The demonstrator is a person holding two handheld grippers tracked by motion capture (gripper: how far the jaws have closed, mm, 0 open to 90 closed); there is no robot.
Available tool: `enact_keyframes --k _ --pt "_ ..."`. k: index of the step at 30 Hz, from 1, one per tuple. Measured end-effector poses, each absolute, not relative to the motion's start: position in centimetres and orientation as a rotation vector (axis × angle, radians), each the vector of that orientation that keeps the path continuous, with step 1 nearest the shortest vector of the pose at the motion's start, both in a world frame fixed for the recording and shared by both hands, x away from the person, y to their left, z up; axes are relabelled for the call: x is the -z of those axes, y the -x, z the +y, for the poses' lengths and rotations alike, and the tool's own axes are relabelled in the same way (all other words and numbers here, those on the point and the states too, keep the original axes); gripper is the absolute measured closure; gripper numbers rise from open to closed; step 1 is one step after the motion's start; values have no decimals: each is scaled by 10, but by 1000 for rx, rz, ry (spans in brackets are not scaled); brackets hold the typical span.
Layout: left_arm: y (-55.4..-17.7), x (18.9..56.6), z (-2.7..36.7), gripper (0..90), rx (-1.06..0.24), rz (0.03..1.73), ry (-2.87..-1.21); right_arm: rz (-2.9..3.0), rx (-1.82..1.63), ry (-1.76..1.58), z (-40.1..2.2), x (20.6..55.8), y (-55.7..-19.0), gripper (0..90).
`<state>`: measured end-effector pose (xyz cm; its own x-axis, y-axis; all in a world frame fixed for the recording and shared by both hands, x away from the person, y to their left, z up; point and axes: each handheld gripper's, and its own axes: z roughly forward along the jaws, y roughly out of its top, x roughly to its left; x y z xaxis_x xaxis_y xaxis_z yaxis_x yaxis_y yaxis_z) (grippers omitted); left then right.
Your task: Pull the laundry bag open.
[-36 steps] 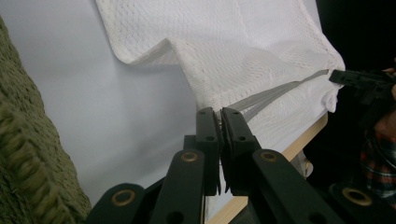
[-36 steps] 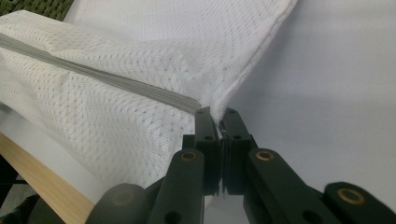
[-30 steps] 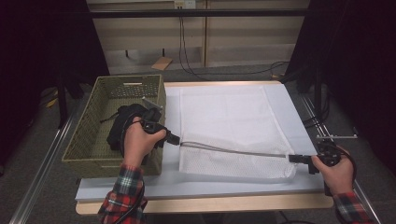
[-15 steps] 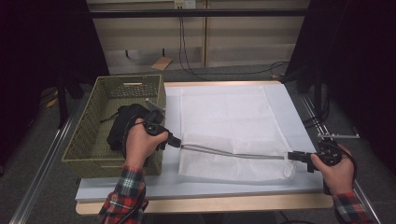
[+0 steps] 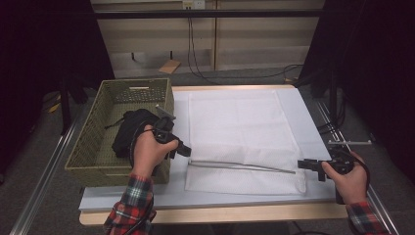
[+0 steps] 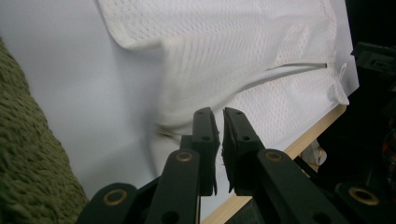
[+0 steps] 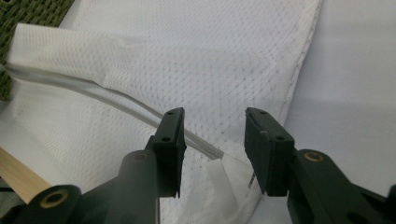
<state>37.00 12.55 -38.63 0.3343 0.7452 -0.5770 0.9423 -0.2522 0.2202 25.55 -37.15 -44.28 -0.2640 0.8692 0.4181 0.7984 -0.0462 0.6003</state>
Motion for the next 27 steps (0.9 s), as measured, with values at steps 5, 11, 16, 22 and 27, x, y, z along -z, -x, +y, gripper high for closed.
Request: enact_keyframes --k 5,11,16,22,27 --pt "-370 387 124 829 488 1484 -2076 2109 -1217 -1850 -372 443 -256 576" --pt "-370 388 122 795 492 1476 -2074 2116 -1216 -1852 -372 444 -256 564" --pt "-370 387 121 719 477 1459 -2086 2126 -1219 -1832 -369 444 -256 528" --pt "-370 385 118 578 471 1412 -2080 2137 -1219 -1800 -364 443 -257 478" --pt "-370 386 115 496 438 1367 -2088 2157 -1219 -1781 -358 441 -257 473"
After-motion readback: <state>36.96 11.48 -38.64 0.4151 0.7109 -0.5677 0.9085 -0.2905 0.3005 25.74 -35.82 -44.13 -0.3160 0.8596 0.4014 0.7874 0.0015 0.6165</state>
